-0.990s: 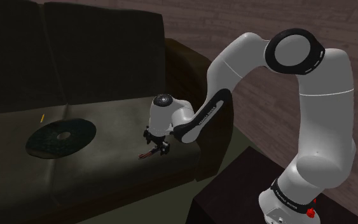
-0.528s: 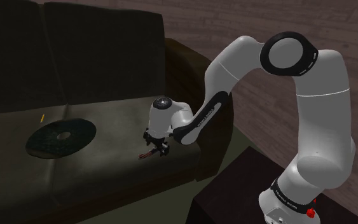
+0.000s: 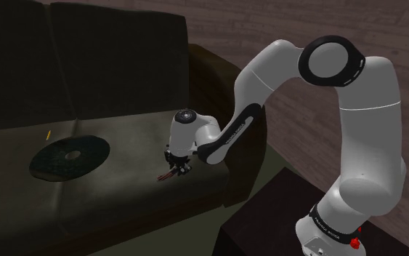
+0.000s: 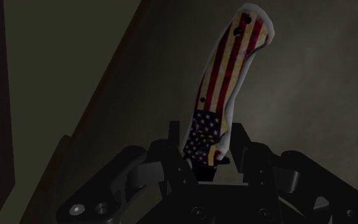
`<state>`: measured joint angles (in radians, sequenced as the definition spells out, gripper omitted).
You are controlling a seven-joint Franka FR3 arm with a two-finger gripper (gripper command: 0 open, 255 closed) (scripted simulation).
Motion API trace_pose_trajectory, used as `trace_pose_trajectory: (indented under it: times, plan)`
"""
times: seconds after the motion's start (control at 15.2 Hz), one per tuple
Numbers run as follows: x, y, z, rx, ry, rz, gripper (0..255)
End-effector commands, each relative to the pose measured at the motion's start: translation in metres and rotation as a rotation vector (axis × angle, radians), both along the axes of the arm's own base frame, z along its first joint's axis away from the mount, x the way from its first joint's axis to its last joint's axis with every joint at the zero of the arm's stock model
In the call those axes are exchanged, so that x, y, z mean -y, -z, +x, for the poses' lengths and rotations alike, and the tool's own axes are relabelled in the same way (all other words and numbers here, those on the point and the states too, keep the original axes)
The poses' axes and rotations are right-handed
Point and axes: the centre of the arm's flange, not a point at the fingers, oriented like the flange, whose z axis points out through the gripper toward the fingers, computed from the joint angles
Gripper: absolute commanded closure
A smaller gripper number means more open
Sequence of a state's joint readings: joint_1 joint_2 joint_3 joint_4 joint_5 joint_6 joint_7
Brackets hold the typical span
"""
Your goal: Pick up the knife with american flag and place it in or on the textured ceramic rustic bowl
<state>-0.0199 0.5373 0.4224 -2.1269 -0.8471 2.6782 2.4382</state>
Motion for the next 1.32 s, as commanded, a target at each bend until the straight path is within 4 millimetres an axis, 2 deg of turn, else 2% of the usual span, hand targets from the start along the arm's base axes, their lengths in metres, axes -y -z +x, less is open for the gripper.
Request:
trace_pose_trajectory:
  times: [0.0, 0.2, 1.25]
  plan:
    - [0.002, 0.004, -0.003, -0.014, 0.002, -0.006, 255]
    - [0.001, 0.006, -0.002, -0.014, 0.002, -0.006, 255]
    - [0.001, -0.078, -0.002, -0.014, 0.002, -0.006, 255]
